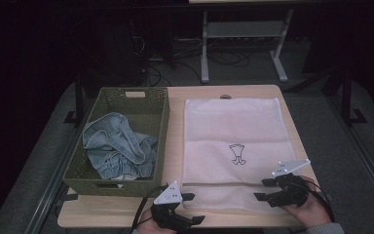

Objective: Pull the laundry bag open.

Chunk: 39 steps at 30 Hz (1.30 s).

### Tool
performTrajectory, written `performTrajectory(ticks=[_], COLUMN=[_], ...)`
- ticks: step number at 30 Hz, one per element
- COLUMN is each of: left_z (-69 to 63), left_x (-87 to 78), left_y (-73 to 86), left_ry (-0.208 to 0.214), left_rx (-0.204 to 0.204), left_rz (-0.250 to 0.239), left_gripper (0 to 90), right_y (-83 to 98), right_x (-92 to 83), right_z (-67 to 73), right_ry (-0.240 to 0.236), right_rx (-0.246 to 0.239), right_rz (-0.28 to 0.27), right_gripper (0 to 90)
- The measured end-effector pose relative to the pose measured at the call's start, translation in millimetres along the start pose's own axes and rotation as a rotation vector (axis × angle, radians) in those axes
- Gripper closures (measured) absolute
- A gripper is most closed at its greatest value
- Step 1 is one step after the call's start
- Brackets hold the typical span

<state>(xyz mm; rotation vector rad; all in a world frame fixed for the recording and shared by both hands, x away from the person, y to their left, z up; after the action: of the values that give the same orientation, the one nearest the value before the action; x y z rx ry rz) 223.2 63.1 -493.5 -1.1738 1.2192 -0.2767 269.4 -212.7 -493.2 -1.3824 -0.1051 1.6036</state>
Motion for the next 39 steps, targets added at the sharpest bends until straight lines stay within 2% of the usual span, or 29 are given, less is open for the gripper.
performTrajectory(ticks=[2,8,9,12,14,16,21,23,31,34,36,39], left_z=[1.6,-0.1,0.6,2.6,1.3,-0.5,-5.6,-8.3,-19.7,-20.3,-17.6,-16.5], left_x=[2.9,5.2,5.5,6.0,5.0,5.2,8.9,11.3,22.4,31.3,41.0,53.3], left_y=[0.9,1.2,1.4,0.0,-2.3,-4.5,-12.2,-17.1,-47.3,-57.3,-62.6,-70.6], left_ry=[-0.011,-0.021,-0.024,-0.017,-0.008,-0.011,0.014,0.027,0.022,0.027,0.003,-0.003], left_rx=[-0.018,-0.012,-0.024,-0.098,-0.113,-0.116,-0.160,-0.167,-0.133,-0.143,-0.137,-0.152], left_rz=[0.008,0.014,0.024,0.035,0.033,0.032,0.041,0.051,0.093,0.104,0.126,0.153], left_gripper=[21.6,21.1,21.1,17.2,17.2,17.2,17.5,17.7,18.3,19.3,20.7,22.5], right_y=[0.9,4.7,6.2,11.9,15.1,18.9,26.7,29.3,44.7,50.3,54.6,60.7], right_x=[-4.0,-21.3,-25.2,-32.4,-35.5,-39.0,-52.8,-57.9,-76.6,-82.1,-87.0,-91.5], right_z=[-3.9,-12.8,-15.1,-21.2,-23.4,-25.9,-31.6,-33.7,-48.2,-51.4,-53.7,-58.4], right_ry=[0.008,0.032,0.042,0.050,0.048,0.062,0.084,0.085,0.104,0.110,0.119,0.134], right_rx=[0.013,0.073,0.085,0.130,0.162,0.173,0.232,0.246,0.344,0.376,0.394,0.427], right_rz=[-0.008,-0.039,-0.046,-0.059,-0.065,-0.057,-0.064,-0.070,-0.065,-0.052,-0.046,-0.038], right_gripper=[38.1,39.5,39.6,39.5,39.3,39.2,38.8,38.9,39.9,40.4,40.5,41.1])
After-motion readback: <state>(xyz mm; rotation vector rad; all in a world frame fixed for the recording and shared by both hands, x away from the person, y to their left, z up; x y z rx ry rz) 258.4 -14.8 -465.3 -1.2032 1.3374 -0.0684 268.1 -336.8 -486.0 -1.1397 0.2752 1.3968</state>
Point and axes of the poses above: each handheld gripper's, and its own axes: x roughly forward along the jaws, y roughly out of its underside, z roughly to its left, the point moved 7 cm from there along x, roughly forward along the jaws, and after that the axes turned 13 degrees about -y, right-handed, at the moved point
